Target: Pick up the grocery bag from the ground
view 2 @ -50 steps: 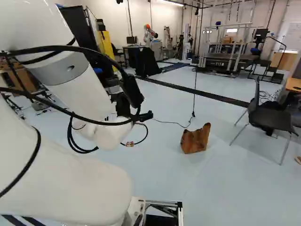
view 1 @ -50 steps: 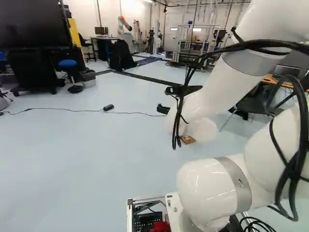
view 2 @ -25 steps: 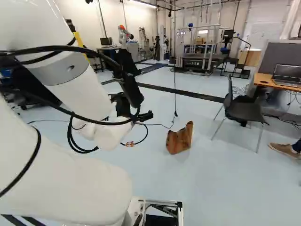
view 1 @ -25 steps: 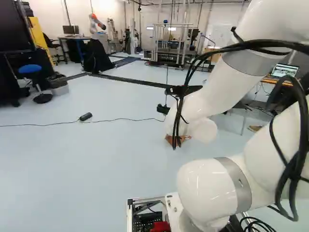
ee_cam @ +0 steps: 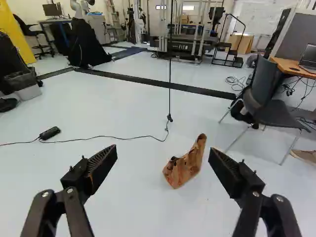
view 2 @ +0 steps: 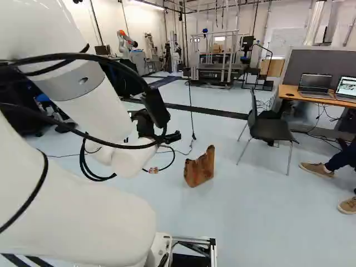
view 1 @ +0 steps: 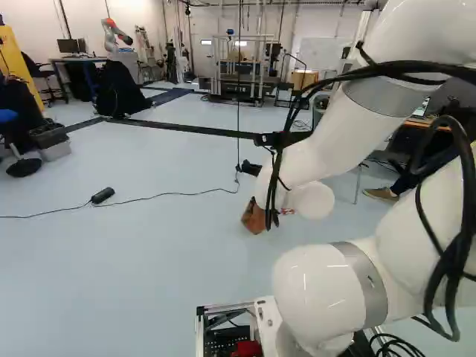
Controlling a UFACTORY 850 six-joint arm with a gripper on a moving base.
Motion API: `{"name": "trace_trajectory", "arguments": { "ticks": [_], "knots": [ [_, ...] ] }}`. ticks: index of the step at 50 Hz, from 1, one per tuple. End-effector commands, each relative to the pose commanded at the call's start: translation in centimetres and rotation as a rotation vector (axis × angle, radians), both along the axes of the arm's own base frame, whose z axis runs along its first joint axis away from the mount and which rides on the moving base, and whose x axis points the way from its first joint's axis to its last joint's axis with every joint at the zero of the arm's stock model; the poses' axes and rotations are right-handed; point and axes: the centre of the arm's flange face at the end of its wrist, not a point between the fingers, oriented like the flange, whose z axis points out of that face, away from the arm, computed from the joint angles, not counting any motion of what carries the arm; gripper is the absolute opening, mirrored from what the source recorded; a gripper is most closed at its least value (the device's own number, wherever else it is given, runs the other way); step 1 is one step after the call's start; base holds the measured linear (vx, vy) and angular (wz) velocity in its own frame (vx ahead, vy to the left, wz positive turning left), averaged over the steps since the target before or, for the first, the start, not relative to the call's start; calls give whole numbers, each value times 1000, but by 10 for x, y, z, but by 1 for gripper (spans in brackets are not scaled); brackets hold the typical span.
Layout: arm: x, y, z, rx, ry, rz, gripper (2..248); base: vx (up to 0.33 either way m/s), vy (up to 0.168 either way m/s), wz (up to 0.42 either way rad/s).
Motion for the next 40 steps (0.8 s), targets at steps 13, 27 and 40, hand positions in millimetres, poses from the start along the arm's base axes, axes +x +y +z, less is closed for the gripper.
{"name": "trace_trajectory", "arguments": {
  "ticks": [13, 27, 40],
  "knots": [
    [0, 0, 0, 0, 0, 0, 247, 245, -33, -26],
    [0, 0, 0, 0, 0, 0, 247, 247, -35, -27],
    [0, 0, 0, 0, 0, 0, 247, 257, -31, -24]
  ]
}}
